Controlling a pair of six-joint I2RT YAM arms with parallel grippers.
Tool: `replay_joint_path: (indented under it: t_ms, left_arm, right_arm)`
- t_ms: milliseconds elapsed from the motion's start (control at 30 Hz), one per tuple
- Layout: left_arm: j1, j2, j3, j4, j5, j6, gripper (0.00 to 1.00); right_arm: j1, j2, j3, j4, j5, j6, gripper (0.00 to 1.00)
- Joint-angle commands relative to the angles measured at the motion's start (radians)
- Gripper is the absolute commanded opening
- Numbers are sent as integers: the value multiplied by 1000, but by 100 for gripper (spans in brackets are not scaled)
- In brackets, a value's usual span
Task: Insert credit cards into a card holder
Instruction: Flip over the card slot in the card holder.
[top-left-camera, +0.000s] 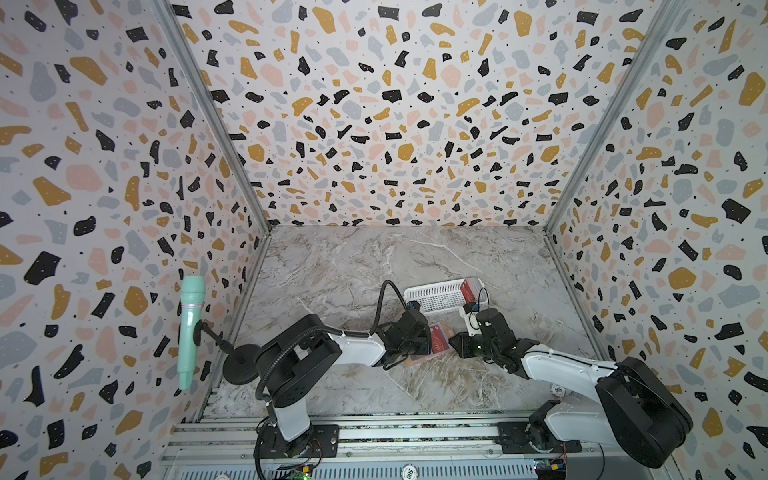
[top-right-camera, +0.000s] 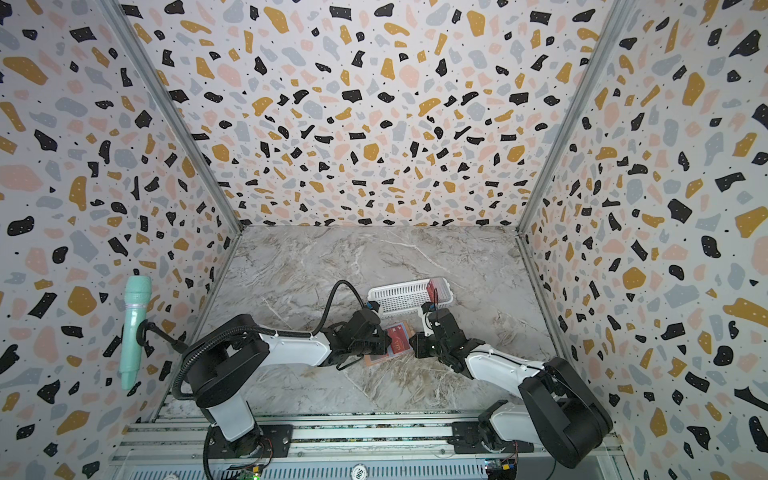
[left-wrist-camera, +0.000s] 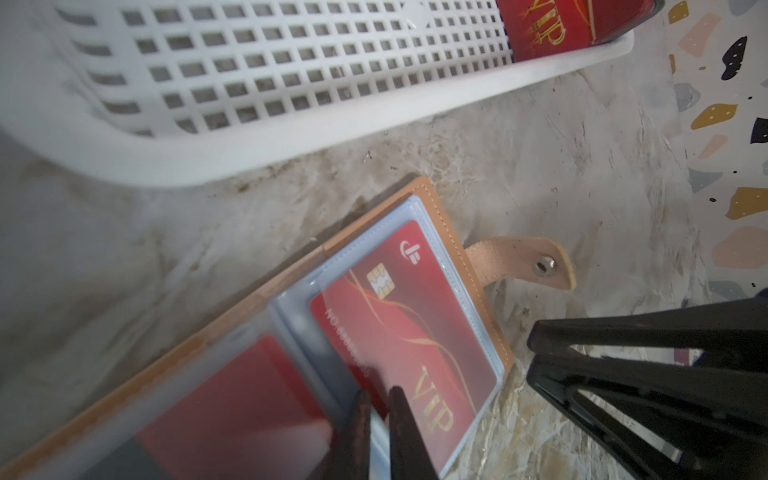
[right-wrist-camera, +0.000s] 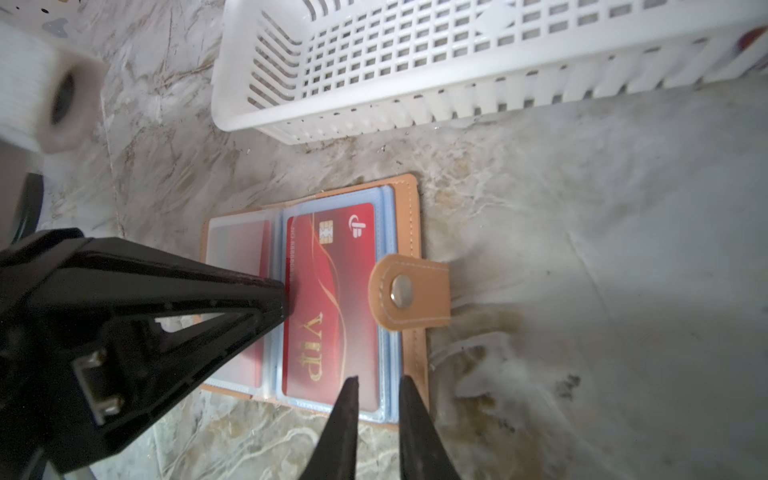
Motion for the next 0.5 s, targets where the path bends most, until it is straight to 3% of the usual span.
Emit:
replay_joint_path:
  t_ms: [0, 233, 467]
  left_arm:
    - [-4, 15, 30, -63, -23, 25, 13]
    - [-4, 32, 36, -89, -35, 18, 5]
    - [-4, 49, 35, -75, -21, 18, 5]
  right_arm:
    - [-6, 6, 38, 8, 6, -7, 21]
    - [-6, 42, 64, 19, -29, -15, 22]
    - [-6, 73, 71, 33, -55, -14, 25]
